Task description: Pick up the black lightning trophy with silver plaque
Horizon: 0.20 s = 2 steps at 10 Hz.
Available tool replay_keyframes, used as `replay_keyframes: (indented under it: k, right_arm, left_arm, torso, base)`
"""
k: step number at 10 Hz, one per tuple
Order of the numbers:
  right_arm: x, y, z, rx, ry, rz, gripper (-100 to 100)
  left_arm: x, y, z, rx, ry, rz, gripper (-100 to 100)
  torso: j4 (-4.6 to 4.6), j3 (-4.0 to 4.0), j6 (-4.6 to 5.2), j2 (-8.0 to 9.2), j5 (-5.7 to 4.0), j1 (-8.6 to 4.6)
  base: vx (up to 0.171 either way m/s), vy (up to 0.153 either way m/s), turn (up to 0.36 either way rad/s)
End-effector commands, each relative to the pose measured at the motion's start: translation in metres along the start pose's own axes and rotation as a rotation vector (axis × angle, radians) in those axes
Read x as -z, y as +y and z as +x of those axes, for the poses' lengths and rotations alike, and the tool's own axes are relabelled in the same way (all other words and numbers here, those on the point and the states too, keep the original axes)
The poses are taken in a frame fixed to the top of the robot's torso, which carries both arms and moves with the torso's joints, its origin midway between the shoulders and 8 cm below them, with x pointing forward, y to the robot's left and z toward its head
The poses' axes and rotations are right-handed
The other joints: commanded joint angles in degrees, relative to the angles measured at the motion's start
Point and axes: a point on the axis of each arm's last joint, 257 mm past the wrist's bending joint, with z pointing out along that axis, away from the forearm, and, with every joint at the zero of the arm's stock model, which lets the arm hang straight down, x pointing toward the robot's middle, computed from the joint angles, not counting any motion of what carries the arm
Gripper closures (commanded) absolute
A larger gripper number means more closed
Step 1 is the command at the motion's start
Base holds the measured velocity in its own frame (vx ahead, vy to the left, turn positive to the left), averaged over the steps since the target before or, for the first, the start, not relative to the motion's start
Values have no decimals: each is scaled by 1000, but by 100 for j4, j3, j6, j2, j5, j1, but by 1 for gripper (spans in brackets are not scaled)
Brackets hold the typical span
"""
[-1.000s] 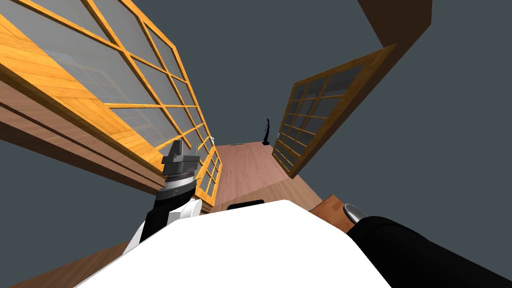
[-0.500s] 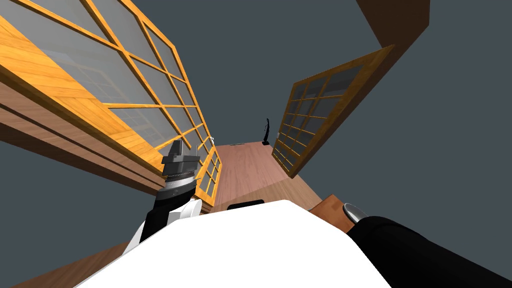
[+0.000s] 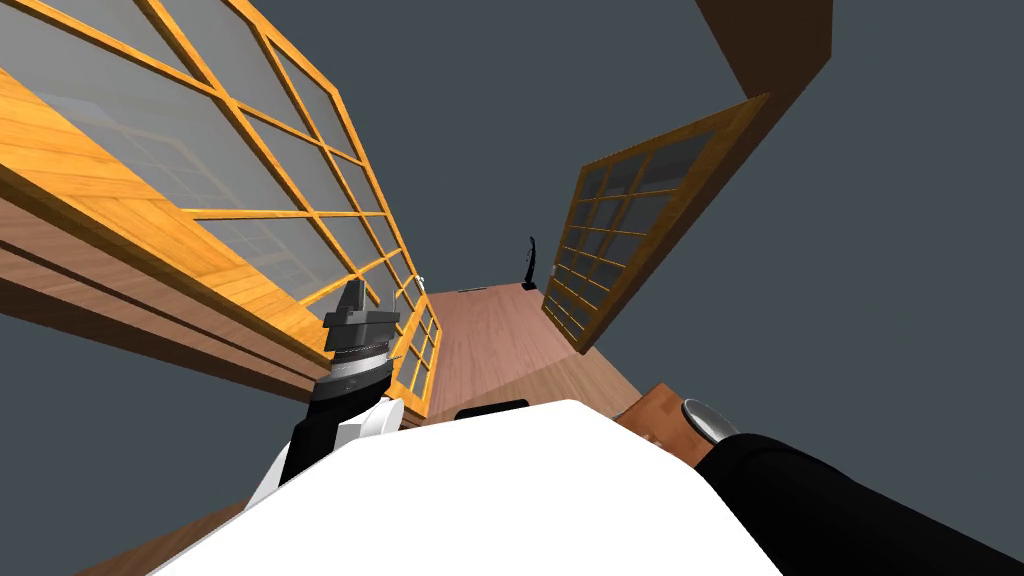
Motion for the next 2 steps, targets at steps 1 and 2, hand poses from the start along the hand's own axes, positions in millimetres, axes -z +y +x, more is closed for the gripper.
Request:
replay_keyframes:
  k: [1, 2]
  right_arm:
    - [0, 0, 0, 0, 0, 0, 100]
    - [1, 0, 0, 1, 0, 0, 0]
  left_arm:
    - [0, 0, 0, 0, 0, 0, 0]
    - [0, 0, 0, 0, 0, 0, 0]
  torso:
    - [0, 0, 0, 0, 0, 0]
    - [1, 1, -1, 2, -2, -6]
  base:
    - [9, 17, -12]
    - [0, 0, 0]
